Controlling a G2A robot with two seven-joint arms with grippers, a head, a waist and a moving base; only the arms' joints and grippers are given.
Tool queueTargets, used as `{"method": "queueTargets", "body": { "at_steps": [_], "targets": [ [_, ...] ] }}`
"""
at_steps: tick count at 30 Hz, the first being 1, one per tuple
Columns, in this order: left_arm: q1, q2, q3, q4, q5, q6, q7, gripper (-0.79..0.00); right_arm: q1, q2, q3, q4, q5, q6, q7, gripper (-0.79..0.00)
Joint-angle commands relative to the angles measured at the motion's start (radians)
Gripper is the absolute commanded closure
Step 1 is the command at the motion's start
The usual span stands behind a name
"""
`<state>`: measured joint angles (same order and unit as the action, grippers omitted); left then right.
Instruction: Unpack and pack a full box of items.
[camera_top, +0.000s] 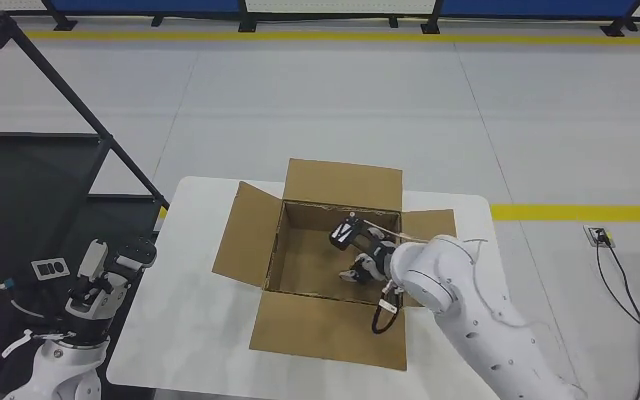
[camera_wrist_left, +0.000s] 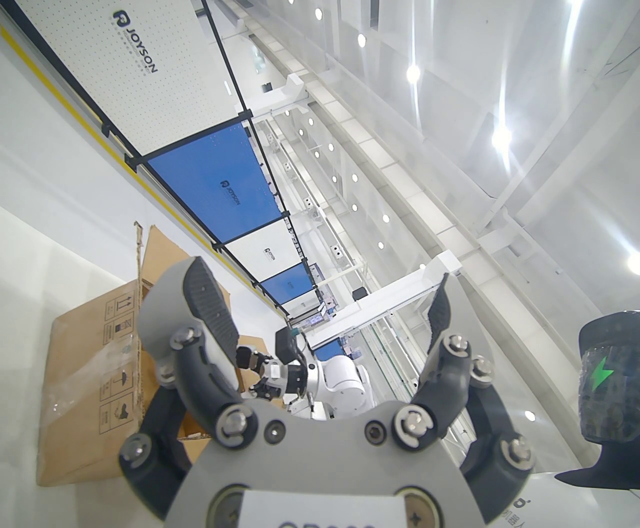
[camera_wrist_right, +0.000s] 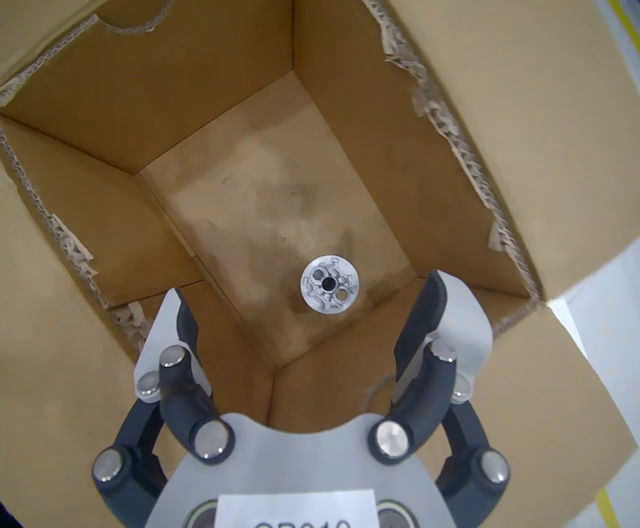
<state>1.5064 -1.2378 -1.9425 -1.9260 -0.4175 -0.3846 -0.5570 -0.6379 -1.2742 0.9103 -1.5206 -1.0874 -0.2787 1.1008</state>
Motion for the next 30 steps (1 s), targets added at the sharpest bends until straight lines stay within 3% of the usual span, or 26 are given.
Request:
{"method": "queueTargets", "body": {
  "at_steps": [1, 9, 22, 23, 24, 25, 28, 30],
  "targets": [
    [0.000, 0.000, 0.000, 0.000, 0.000, 0.000, 0.000, -0.785, 0.054, -0.020, -0.060, 0.087, 0.004, 0.009, -0.010, -0.785],
    [0.000, 0.000, 0.000, 0.000, 0.000, 0.000, 0.000, -0.785, 0.199, -0.091, -0.197, 0.361, 0.006, 0.055, 0.005, -0.785],
    [0.000, 0.000, 0.000, 0.000, 0.000, 0.000, 0.000, -0.785, 0.290, -0.174, -0.294, 0.628, 0.050, 0.046, 0.054, -0.785],
    [0.000, 0.000, 0.000, 0.000, 0.000, 0.000, 0.000, -0.785, 0.294, -0.178, -0.297, 0.640, 0.053, 0.042, 0.052, -0.748],
    [0.000, 0.000, 0.000, 0.000, 0.000, 0.000, 0.000, -0.785, 0.297, -0.182, -0.298, 0.651, 0.054, 0.043, 0.047, -0.505],
    [0.000, 0.000, 0.000, 0.000, 0.000, 0.000, 0.000, -0.785, 0.301, -0.186, -0.299, 0.665, 0.053, 0.051, 0.041, -0.372],
    [0.000, 0.000, 0.000, 0.000, 0.000, 0.000, 0.000, -0.785, 0.308, -0.196, -0.301, 0.696, 0.058, 0.050, 0.023, -0.302],
    [0.000, 0.000, 0.000, 0.000, 0.000, 0.000, 0.000, -0.785, 0.313, -0.202, -0.304, 0.713, 0.058, 0.043, 0.015, -0.209]
  ]
}}
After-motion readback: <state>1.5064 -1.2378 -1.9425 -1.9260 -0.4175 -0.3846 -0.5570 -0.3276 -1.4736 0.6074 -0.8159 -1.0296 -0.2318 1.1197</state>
